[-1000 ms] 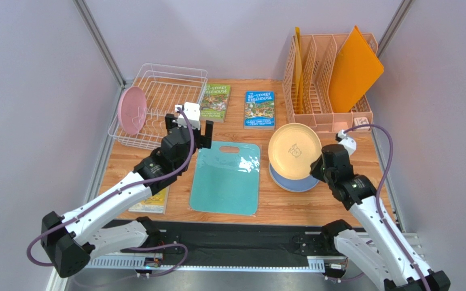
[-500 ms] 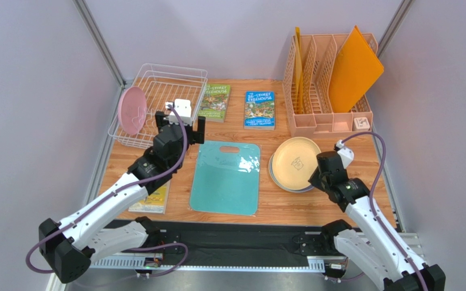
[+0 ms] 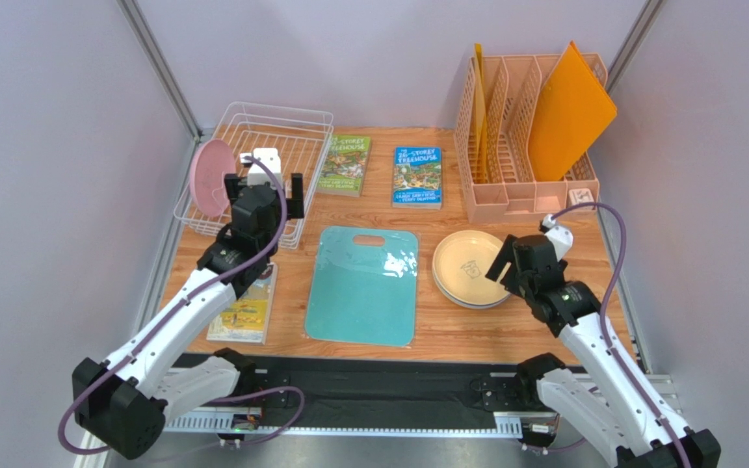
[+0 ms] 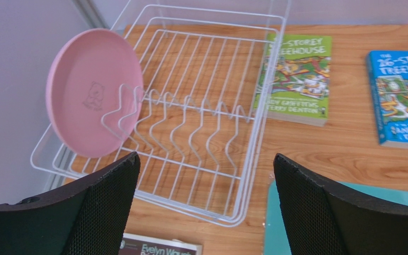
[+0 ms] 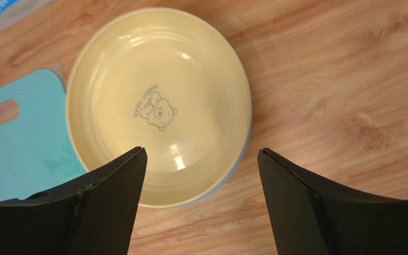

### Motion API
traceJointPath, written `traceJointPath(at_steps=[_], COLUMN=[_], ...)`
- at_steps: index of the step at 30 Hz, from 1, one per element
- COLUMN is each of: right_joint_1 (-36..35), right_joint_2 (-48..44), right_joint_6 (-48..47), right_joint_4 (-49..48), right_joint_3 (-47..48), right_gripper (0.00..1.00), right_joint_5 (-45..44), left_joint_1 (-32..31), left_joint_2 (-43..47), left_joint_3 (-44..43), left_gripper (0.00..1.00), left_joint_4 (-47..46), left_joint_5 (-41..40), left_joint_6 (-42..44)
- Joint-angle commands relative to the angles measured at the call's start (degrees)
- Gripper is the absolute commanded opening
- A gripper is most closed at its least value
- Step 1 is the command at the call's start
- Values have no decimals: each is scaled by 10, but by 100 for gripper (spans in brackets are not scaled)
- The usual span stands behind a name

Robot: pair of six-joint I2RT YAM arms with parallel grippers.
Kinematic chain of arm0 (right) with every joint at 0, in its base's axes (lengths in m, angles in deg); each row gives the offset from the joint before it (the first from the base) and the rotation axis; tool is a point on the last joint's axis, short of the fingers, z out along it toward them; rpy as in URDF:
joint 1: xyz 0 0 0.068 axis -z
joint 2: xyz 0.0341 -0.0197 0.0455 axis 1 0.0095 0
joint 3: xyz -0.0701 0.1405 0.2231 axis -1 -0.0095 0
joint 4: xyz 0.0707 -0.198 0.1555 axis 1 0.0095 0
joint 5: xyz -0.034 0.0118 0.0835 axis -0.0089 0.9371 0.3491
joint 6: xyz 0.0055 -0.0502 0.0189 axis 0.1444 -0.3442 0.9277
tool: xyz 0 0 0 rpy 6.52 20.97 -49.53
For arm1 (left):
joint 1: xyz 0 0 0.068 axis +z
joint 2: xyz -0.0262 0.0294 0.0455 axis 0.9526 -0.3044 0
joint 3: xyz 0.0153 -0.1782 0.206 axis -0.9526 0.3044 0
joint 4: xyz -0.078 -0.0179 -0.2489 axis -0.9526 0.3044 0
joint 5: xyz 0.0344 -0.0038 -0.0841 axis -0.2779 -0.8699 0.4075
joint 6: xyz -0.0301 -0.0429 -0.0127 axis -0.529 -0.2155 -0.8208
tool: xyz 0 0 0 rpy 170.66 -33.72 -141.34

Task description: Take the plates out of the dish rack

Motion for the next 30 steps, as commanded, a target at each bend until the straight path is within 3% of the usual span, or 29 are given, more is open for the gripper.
traceJointPath(at_steps=[1, 10, 19, 24, 25, 28, 29, 30], right_joint_1=[-1, -1, -1, -1, -2, -1, 0, -1], right_joint_2=[-4, 89, 191, 240, 245, 257, 261, 262], right_joint_6=[-65, -134, -162, -166, -164, -166, -165, -165], right_joint_4=[-88, -192, -258, -263, -265, -271, -271, -271], right_joint_3=[56, 117, 127, 139, 139, 138, 138, 138], right_gripper=[84, 86, 88, 89, 89, 89, 89, 89], right_joint_5=[9, 77, 104, 109, 112, 110, 110, 111], left_joint_1=[86, 266, 342, 357, 357, 359, 359, 359], left_joint_2=[-16, -113, -233, -278, -291, -295, -295, -294], left_joint_3=[-17, -34, -78, -103, -106, -104, -104, -103], left_gripper=[99, 100, 99, 94, 91, 62, 45, 40], left_joint_4=[-13, -93, -169, -179, -186, -210, -215, -217], left_joint_5=[32, 57, 67, 60, 62, 57, 55, 55], left_joint_6=[-12, -7, 27, 44, 49, 54, 54, 66])
